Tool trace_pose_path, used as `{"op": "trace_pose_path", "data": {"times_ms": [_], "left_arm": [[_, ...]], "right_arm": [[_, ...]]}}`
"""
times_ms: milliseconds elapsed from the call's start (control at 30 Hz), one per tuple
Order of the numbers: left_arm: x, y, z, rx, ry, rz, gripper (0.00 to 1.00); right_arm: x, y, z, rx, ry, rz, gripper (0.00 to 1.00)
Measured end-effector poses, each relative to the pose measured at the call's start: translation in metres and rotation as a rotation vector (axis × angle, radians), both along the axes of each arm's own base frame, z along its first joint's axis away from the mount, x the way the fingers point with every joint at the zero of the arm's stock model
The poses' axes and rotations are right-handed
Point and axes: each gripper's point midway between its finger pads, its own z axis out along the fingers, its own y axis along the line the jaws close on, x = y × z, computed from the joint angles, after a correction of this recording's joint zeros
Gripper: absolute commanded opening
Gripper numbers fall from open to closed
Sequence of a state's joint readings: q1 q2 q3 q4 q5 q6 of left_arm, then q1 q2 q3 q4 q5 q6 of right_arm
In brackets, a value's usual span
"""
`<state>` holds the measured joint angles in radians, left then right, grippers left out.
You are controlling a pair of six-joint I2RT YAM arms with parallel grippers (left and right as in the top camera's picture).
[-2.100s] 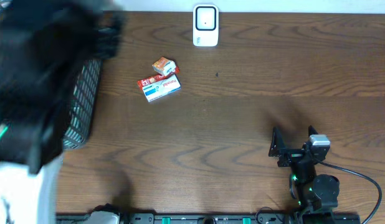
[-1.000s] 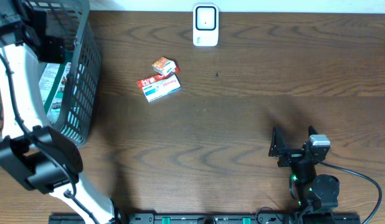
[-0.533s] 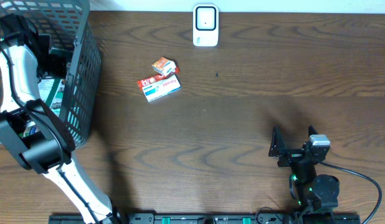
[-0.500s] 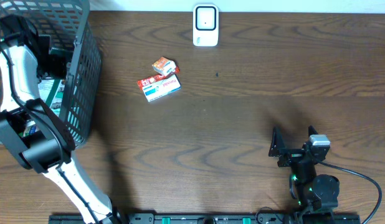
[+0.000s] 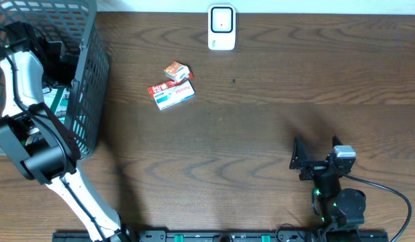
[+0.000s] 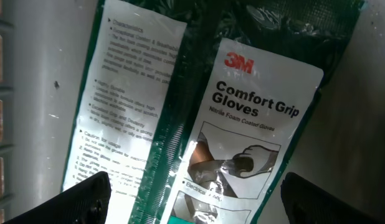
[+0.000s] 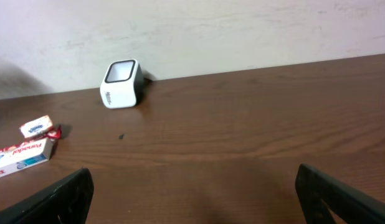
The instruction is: Scan the item barcode
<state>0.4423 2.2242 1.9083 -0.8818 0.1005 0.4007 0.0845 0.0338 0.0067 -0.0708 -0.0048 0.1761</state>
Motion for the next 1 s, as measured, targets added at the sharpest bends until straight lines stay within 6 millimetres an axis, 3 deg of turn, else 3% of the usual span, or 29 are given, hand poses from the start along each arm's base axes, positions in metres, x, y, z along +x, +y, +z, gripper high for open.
{"op": "trace_pose_path", "data": {"times_ms": [200,667,733,867,1000], "left_arm": [[0.002,0.0,-0.002,0.0,-0.011,-0.006,0.88],[-0.004,-0.003,-0.028,-0.008,0.015,-0.021,0.87],[-0.003,-0.003,-0.032,-0.008,0.017,-0.023,0.83],[-0.001,-0.001,-0.038,-0.007,0.019,-0.024,0.64],[0.0,-0.001,-0.039,-0.005,0.017,-0.028,0.38]], "right_arm": [[0.0,0.0,0.0,0.0,0.0,0.0,0.99],[0.0,0.0,0.0,0.0,0.0,0.0,0.99],[0.0,0.0,0.0,0.0,0.0,0.0,0.99],[0.0,0.0,0.0,0.0,0.0,0.0,0.99],[0.0,0.0,0.0,0.0,0.0,0.0,0.99]]}}
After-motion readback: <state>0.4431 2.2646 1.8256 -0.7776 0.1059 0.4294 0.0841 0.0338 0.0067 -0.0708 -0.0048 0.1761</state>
